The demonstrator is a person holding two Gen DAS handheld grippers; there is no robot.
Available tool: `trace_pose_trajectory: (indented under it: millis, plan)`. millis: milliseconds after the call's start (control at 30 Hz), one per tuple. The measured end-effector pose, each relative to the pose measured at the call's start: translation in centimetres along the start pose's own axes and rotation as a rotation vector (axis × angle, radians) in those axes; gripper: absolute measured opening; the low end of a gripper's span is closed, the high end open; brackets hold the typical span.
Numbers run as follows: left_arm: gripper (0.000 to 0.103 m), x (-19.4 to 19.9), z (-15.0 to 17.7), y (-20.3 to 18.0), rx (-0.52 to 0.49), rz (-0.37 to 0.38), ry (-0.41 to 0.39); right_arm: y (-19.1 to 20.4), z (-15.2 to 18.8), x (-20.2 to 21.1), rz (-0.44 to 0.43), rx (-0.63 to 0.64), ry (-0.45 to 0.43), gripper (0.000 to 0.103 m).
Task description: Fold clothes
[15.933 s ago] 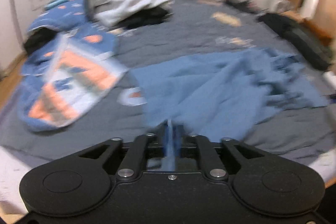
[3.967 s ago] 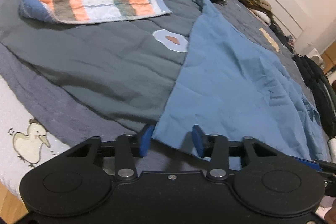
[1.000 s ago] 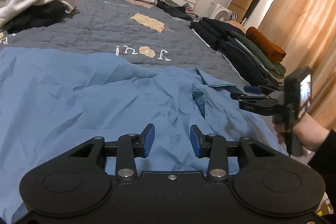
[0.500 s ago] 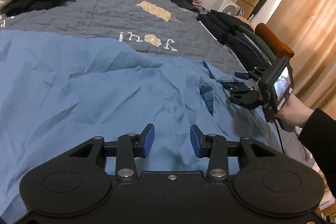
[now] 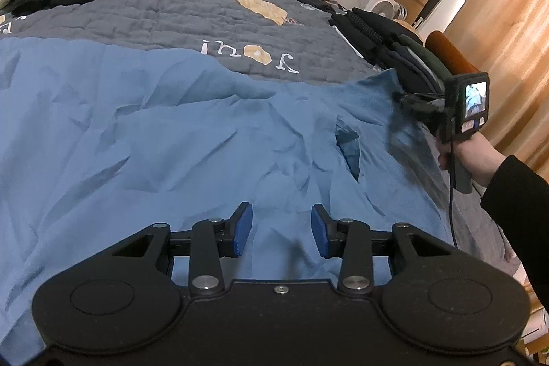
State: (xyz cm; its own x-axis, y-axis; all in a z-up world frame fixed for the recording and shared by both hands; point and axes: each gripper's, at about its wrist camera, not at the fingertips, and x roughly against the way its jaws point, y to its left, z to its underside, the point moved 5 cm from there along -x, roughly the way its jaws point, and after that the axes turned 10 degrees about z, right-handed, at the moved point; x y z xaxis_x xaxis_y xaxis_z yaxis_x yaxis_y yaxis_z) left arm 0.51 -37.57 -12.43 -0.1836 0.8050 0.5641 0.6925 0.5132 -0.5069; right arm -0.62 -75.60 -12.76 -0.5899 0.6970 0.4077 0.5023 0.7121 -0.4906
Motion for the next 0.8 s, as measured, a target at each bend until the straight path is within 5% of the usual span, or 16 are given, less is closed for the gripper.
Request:
trace_pose_trajectory:
  millis: [233, 533, 667, 800]
  plan:
    - [0.038, -0.1, -0.1, 0.6, 0.010, -0.008, 0.000, -6.1, 0.8, -3.2, 0.082, -0.301, 0.085, 0.000]
    - [0.038, -0.1, -0.2, 0.7, 0.004, -0.020, -0.001, -5.8, 2.8, -7.6, 0.086, -0.400, 0.240, 0.004]
    - [0.038, 0.1, -0.4, 0.7, 0.007, -0.013, -0.008, -7.2, 3.0, -6.4, 0.037, -0.479, 0.261, 0.008]
    - [0.038, 0.3, -0.6, 0.6, 0.008, -0.006, -0.015, -8.2, 3.3, -2.0, -0.088, -0.571, 0.283, 0.023]
